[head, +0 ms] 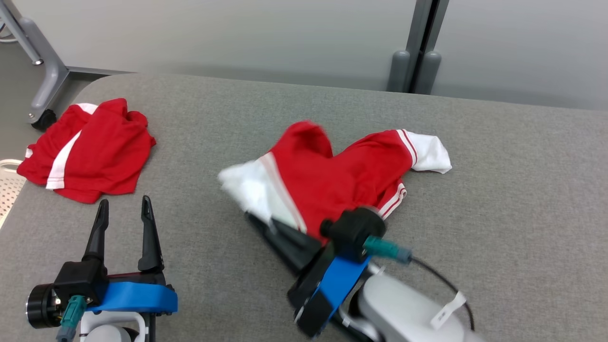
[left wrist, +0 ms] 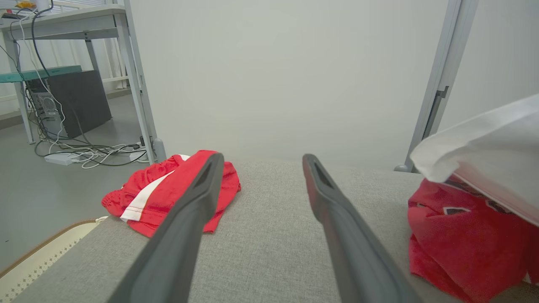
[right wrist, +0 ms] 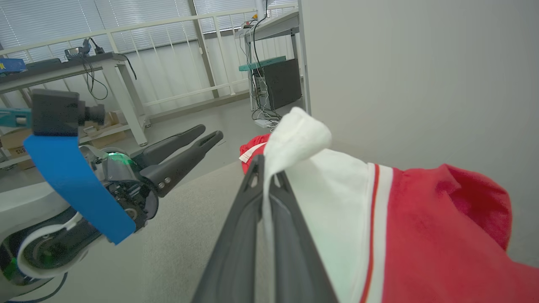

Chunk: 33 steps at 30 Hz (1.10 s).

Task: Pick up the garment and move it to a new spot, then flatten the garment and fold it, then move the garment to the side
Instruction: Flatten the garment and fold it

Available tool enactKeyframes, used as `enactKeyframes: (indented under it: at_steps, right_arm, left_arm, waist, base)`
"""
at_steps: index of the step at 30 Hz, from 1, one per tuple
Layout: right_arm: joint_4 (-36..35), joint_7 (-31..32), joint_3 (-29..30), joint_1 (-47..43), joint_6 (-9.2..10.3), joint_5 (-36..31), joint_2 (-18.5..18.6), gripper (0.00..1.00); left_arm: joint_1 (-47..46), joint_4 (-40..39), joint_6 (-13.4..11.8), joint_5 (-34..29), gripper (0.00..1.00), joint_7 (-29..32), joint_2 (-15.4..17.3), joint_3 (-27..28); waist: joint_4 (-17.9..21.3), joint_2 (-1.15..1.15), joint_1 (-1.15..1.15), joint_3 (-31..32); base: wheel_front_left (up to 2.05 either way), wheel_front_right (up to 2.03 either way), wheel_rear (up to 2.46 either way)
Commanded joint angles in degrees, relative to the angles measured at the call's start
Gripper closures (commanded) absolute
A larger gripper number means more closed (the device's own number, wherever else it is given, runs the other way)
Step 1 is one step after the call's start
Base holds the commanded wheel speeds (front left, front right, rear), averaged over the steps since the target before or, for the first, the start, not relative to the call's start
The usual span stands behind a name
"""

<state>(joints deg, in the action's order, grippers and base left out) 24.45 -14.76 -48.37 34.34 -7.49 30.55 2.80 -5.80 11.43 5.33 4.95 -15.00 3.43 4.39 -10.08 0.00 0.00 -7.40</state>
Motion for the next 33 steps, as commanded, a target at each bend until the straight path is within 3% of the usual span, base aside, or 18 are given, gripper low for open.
enactKeyframes:
  at_steps: [1,7,8,9,10,15,25,33]
  right_arm:
    - [-0.77,-0.03,-1.62,-0.92,-0.01,0.81,0.19,1.00]
    - [-2.48,-0.18,-11.44,-2.37,-0.01,5.07,0.16,1.00]
    - [-2.54,-0.22,-12.37,-2.56,-0.01,5.45,0.16,0.83]
    - [-2.45,-0.26,-12.91,-2.59,-0.01,5.56,0.18,0.35]
    - [-2.35,-0.30,-13.19,-2.56,-0.01,5.65,0.19,0.00]
    - [-0.68,-0.44,-8.93,-1.65,-0.01,4.24,0.17,0.00]
    - [3.53,-0.48,16.30,-6.53,-0.01,-9.25,0.81,0.00]
    - [9.68,-0.47,27.29,-6.38,-0.01,-18.03,2.28,0.00]
  left_arm:
    - [0.44,-0.13,-0.24,-0.04,0.00,-0.28,-0.05,-0.22]
    - [0.32,-0.04,-0.29,0.39,0.00,-0.28,-0.25,-0.31]
    - [0.32,-0.02,-0.36,0.45,0.00,-0.27,-0.28,-0.32]
    - [0.33,0.02,-0.46,0.48,0.00,-0.28,-0.32,-0.37]
    - [0.25,0.14,-0.49,0.56,0.00,-0.27,-0.35,-0.28]
    - [0.72,0.29,-0.65,0.52,0.00,-0.28,-0.42,0.17]
    - [2.06,-0.12,-0.65,0.29,0.00,-0.27,-0.42,1.03]
    - [1.65,-0.77,-0.51,0.27,0.00,-0.28,-0.51,-0.25]
  waist:
    - [-0.30,0.00,0.00,-0.12]
    - [-0.98,0.00,0.00,-0.41]
    - [-0.97,0.00,0.00,-0.46]
    - [-0.95,0.00,0.00,-0.50]
    - [-0.88,0.00,0.00,-0.54]
    - [0.45,0.00,0.00,-0.02]
    - [3.75,0.00,0.00,1.90]
    - [3.48,0.00,0.00,0.93]
  base:
    - [0.00,0.00,0.00]
    - [0.00,0.00,0.00]
    - [0.00,0.00,0.00]
    - [0.00,0.00,0.00]
    - [0.00,0.00,0.00]
    - [0.00,0.00,0.00]
    - [0.00,0.00,0.00]
    - [0.00,0.00,0.00]
